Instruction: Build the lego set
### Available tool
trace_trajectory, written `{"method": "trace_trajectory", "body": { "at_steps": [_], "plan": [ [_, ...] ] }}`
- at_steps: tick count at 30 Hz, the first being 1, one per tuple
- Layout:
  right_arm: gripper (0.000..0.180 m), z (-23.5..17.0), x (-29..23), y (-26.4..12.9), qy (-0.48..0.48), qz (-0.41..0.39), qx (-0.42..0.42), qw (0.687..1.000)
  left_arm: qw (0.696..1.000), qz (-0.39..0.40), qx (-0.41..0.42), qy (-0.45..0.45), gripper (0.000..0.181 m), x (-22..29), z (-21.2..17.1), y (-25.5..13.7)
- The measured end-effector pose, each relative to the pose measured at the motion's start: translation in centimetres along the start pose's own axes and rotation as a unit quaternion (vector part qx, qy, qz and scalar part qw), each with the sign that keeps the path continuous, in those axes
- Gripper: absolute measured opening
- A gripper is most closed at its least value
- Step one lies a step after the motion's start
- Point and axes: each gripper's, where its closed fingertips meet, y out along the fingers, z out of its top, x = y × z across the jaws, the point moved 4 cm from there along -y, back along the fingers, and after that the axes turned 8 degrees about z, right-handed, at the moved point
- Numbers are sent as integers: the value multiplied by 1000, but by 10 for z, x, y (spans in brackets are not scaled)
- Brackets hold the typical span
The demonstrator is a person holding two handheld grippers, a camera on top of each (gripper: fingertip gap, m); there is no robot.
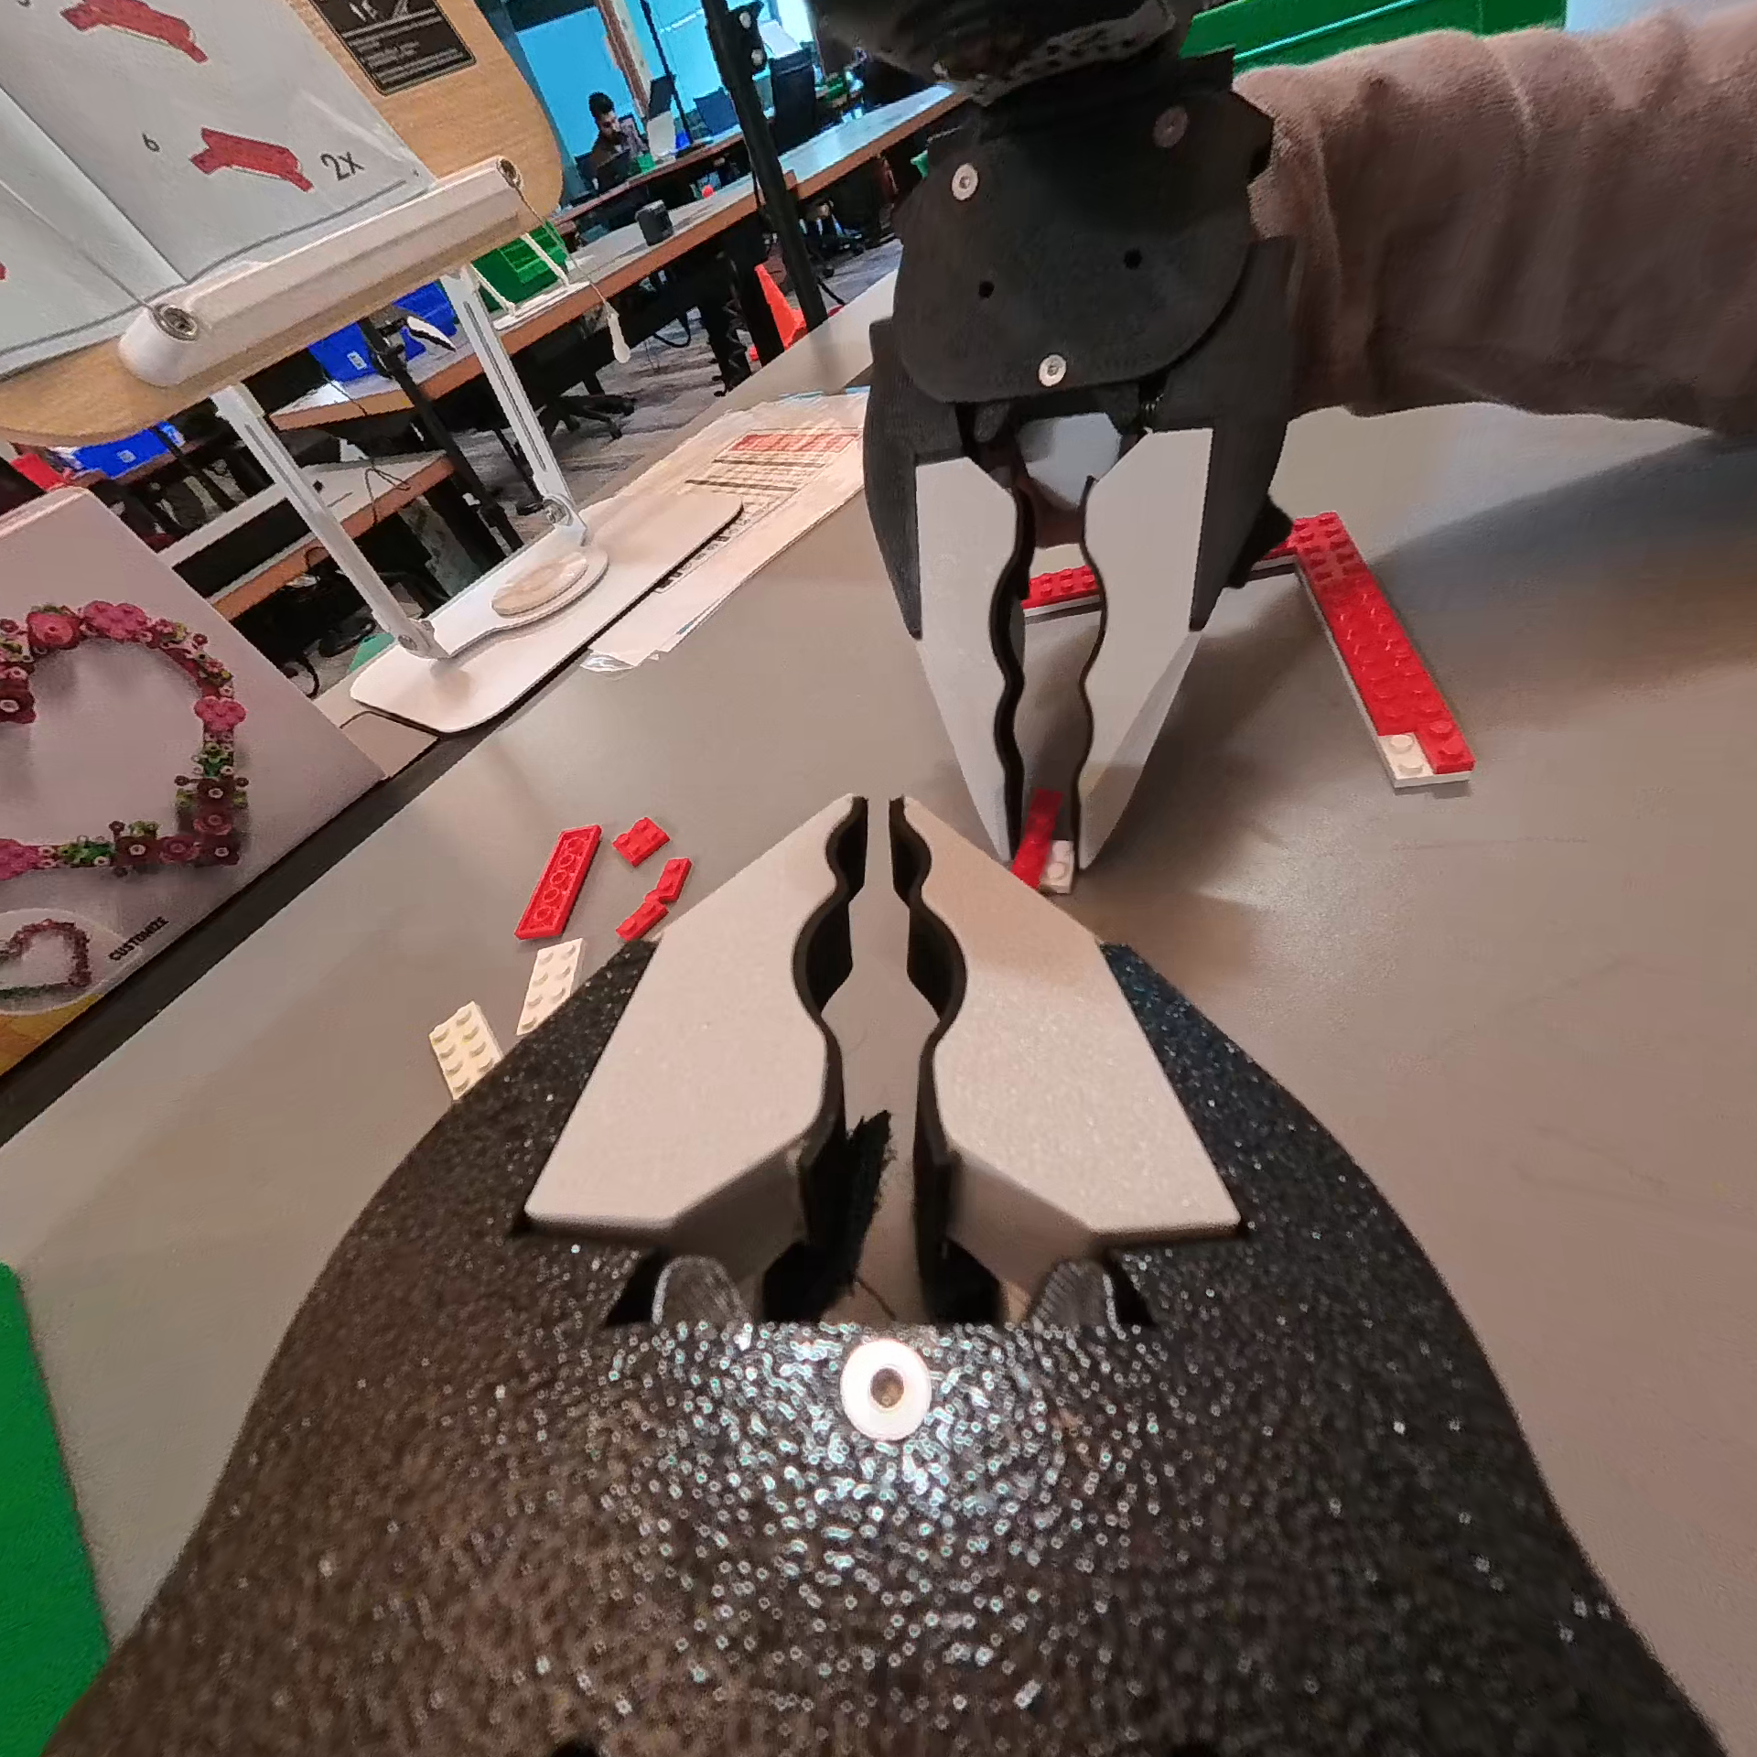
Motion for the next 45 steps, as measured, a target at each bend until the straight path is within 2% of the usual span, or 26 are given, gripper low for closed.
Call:
{"method": "trace_trajectory", "body": {
  "at_steps": [4, 8, 11, 18, 24, 29, 31, 32, 41, 45],
  "plan": [
    [14, 0, 0, 0, 2, 2, -1, 1000, 998, -27, -4, 58, 13, 11, -1, -2],
    [14, 1, -3, -2, 4, 11, -1, 1000, 968, -32, -18, 248, 34, 35, -10, 1],
    [13, 6, -8, -6, 6, 21, 8, 1000, 938, -15, -3, 345, 49, 46, -10, 4],
    [13, 18, -18, -19, 3, 35, 27, 999, 888, 29, 53, 456, 45, 52, 2, 0],
    [13, 22, -22, -26, 2, 38, 37, 999, 855, 43, 64, 513, 34, 59, 1, 4],
    [13, 25, -25, -28, -2, 41, 38, 998, 842, 53, 63, 534, 28, 60, 1, 6],
    [13, 26, -26, -28, -3, 43, 38, 998, 832, 73, 72, 545, 10, 58, 3, 6],
    [13, 26, -27, -29, -3, 43, 38, 998, 826, 79, 76, 553, 8, 58, 4, 6],
    [13, 29, -29, -32, -7, 43, 42, 998, 819, 87, 77, 562, 7, 59, 7, 4],
    [13, 30, -27, -34, -13, 33, 41, 999, 829, 88, 52, 550, 7, 57, 10, 5]
  ]
}}
